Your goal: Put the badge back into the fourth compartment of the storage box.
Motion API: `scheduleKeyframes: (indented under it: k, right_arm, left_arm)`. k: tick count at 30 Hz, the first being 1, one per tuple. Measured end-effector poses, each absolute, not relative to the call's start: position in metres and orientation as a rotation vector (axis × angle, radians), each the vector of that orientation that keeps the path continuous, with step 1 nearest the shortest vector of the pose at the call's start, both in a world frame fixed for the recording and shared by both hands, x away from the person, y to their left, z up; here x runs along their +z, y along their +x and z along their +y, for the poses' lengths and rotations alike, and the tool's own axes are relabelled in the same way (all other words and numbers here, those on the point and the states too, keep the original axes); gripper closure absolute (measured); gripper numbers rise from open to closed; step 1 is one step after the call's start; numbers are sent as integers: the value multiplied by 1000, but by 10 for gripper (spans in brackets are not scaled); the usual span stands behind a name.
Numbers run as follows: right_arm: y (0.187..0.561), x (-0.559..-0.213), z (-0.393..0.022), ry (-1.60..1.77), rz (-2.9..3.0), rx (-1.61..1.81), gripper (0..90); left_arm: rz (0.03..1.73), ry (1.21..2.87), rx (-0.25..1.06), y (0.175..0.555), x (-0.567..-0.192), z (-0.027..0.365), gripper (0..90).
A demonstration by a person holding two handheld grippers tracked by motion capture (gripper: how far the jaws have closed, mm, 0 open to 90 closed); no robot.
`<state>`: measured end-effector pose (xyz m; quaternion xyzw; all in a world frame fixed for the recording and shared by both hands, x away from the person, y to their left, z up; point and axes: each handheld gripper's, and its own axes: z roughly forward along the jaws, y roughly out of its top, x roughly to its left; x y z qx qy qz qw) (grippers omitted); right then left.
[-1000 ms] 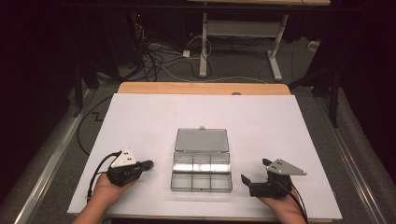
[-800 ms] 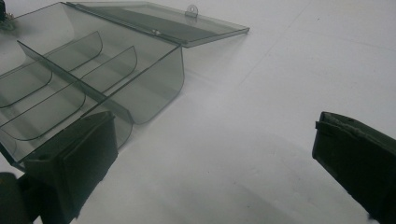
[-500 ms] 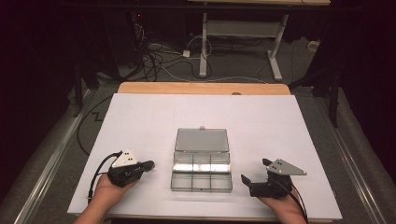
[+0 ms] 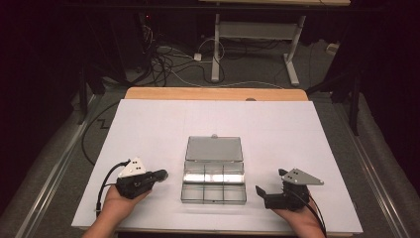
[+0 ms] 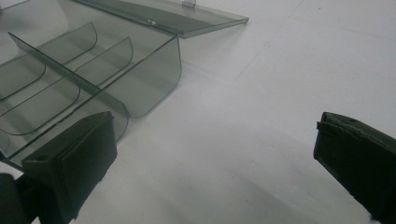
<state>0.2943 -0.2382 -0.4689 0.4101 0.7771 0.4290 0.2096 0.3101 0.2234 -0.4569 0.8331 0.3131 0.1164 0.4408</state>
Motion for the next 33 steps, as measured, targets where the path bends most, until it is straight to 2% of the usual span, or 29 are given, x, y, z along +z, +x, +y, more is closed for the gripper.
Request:
scheduleKeyframes:
  k: [33]
  right_arm:
    - [294, -471, -237, 1142, 2174, 1186, 4]
  left_arm:
    - [706, 1980, 249, 296, -434, 196, 852]
